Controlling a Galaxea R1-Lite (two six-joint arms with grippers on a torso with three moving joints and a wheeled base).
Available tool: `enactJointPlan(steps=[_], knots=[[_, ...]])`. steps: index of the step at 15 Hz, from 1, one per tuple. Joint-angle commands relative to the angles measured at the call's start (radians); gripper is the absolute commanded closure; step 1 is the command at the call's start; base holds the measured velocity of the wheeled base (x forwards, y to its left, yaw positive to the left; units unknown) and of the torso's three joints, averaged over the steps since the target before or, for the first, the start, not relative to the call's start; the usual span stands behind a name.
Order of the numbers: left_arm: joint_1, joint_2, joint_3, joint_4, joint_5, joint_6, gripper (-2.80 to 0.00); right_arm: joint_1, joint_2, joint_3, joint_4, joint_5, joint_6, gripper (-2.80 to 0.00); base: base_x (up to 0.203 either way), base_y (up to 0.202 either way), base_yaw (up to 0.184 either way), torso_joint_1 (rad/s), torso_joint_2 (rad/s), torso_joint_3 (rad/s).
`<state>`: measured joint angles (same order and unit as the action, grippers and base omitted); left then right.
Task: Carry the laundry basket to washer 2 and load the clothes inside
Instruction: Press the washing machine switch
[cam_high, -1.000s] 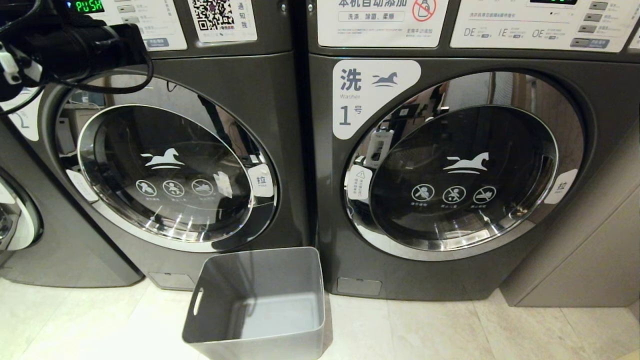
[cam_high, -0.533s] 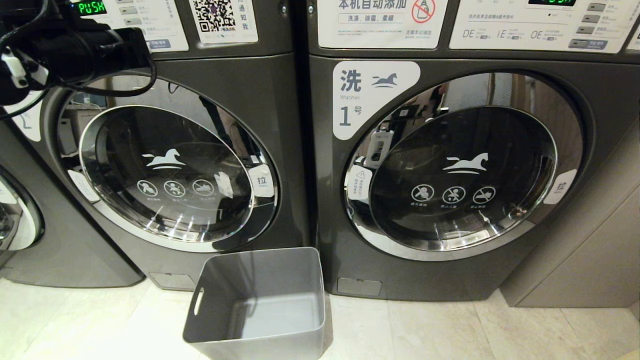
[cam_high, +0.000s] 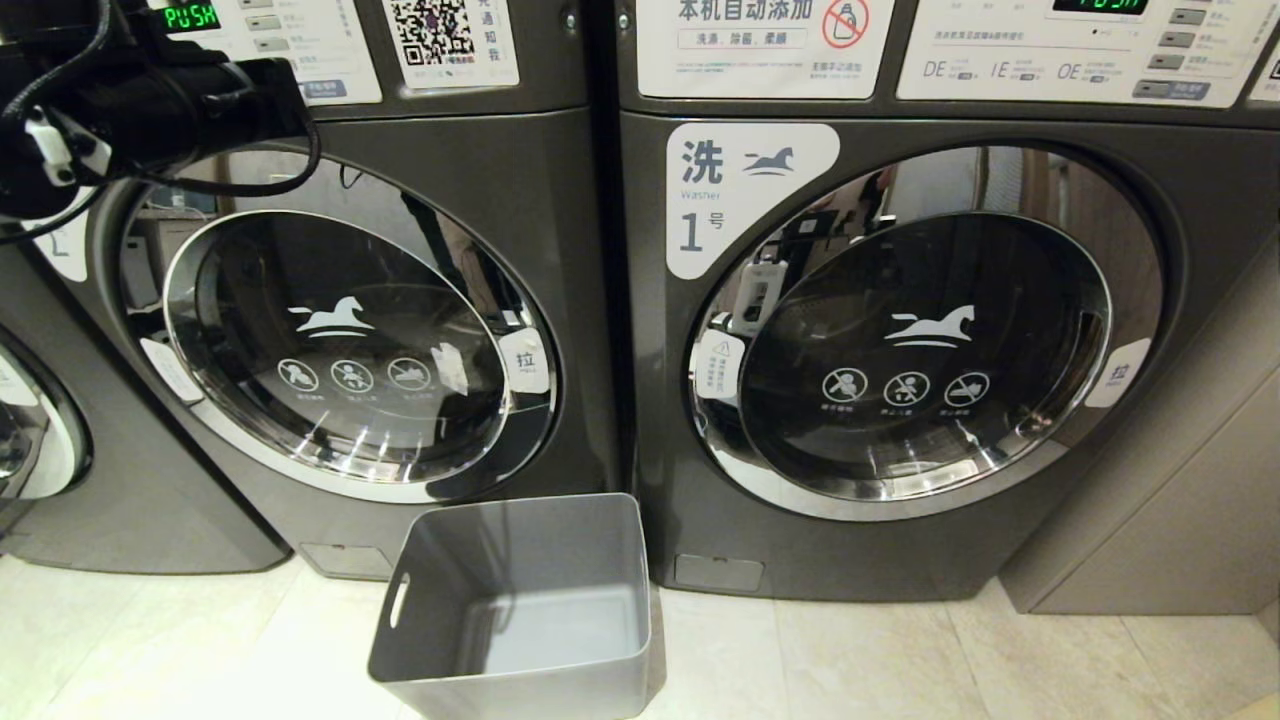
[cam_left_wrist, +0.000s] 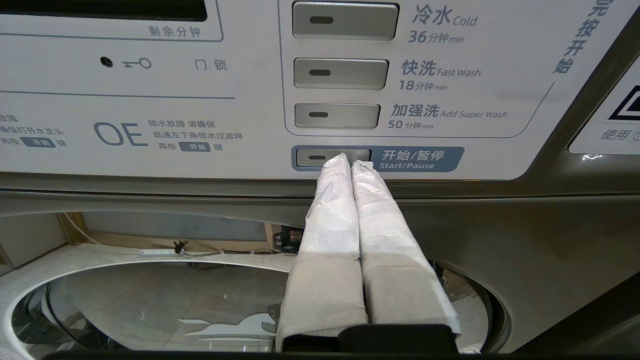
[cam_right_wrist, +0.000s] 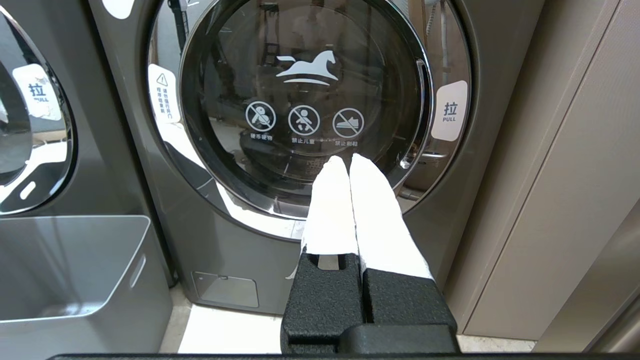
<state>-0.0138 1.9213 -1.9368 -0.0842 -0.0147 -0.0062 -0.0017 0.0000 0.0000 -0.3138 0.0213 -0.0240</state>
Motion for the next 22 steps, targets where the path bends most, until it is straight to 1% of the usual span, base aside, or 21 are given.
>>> enactJointPlan(steps=[1, 4, 10, 16, 18, 21, 22], knots=[[0.001, 0.013, -0.001, -0.008, -0.001, -0.001, 0.00, 0.000, 0.002, 0.040, -0.002, 0.002, -0.001, 0.00, 0.000, 0.000, 0.000, 0.000, 0.00, 0.000], [0.000, 0.004, 0.001, -0.004, 0.001, -0.008, 0.00, 0.000, 0.002, 0.040, -0.002, 0.000, -0.001, 0.00, 0.000, 0.000, 0.000, 0.000, 0.00, 0.000], [0.008, -0.038, 0.006, 0.033, 0.009, -0.001, 0.00, 0.000, 0.002, 0.040, -0.002, 0.002, -0.001, 0.00, 0.000, 0.000, 0.000, 0.000, 0.00, 0.000], [0.006, -0.077, 0.017, 0.042, 0.010, 0.001, 0.00, 0.000, 0.002, 0.040, -0.002, 0.000, -0.001, 0.00, 0.000, 0.000, 0.000, 0.000, 0.00, 0.000], [0.008, -0.116, 0.056, 0.054, 0.010, 0.003, 0.00, 0.000, 0.002, 0.040, -0.002, 0.001, -0.001, 0.00, 0.000, 0.000, 0.000, 0.000, 0.00, 0.000], [0.012, -0.211, 0.171, 0.061, 0.014, 0.005, 0.00, 0.000, 0.002, 0.040, -0.002, 0.000, -0.001, 0.00, 0.000, 0.000, 0.000, 0.000, 0.00, 0.000], [0.013, -0.242, 0.212, 0.070, 0.028, 0.005, 0.00, 0.000, 0.002, 0.040, -0.002, 0.000, -0.001, 0.00, 0.000, 0.000, 0.000, 0.000, 0.00, 0.000]])
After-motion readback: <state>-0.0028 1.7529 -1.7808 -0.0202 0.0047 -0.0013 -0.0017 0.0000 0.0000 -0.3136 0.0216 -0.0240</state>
